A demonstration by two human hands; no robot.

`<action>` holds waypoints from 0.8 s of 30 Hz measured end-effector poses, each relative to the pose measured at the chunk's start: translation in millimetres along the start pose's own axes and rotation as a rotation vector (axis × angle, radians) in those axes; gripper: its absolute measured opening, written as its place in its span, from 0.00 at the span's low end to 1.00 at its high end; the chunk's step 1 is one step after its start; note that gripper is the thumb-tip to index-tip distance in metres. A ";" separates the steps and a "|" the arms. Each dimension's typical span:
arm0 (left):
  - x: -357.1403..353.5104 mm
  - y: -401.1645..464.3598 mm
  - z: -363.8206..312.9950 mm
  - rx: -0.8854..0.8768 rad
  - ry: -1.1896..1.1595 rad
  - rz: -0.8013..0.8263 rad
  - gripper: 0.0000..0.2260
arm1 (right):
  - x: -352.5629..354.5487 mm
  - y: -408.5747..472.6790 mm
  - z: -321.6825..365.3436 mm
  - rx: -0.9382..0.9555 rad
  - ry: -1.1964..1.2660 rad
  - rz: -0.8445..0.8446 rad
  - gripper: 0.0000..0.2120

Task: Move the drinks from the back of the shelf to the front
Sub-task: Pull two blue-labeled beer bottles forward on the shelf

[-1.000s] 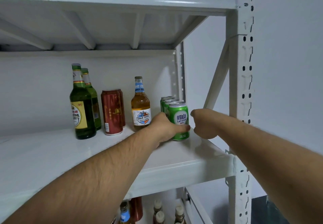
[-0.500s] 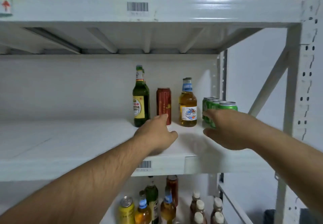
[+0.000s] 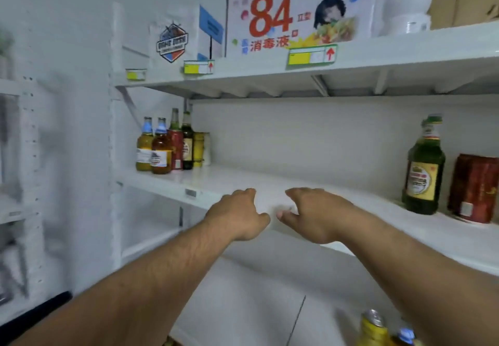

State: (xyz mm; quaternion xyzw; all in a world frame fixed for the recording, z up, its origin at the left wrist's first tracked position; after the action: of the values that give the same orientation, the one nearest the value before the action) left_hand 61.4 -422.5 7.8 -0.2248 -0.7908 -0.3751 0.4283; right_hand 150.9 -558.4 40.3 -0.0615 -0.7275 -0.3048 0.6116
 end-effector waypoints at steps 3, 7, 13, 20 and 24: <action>19.8 -3.7 53.0 0.095 0.023 -0.025 0.34 | -8.3 30.2 52.2 0.057 0.020 0.011 0.31; 36.2 4.3 106.6 0.195 0.007 -0.048 0.34 | -16.2 66.1 103.6 0.107 0.005 0.024 0.31; 40.6 34.5 160.6 0.268 -0.009 -0.086 0.32 | -34.6 122.3 141.1 0.165 -0.027 0.019 0.31; 45.2 79.9 209.0 0.322 0.108 -0.092 0.34 | -55.8 194.8 164.5 0.246 0.034 -0.029 0.30; 50.4 97.3 236.2 0.340 0.137 -0.116 0.32 | -68.5 227.2 184.2 0.284 0.071 -0.044 0.28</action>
State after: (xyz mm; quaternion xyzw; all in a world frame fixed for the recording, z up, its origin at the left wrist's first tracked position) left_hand -19.7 -175.2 6.3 -0.0772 -0.8233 -0.2748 0.4906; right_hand 115.7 -260.2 48.3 0.0524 -0.7423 -0.2142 0.6327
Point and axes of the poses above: each hand's wrist, its own y-axis towards the middle knuckle, its own x-axis out of the back of the hand, z = x × y, the point moved 3 cm from there along y, towards the middle knuckle, and after that the axes turned 8 degrees about -z, right-handed, at the moved point
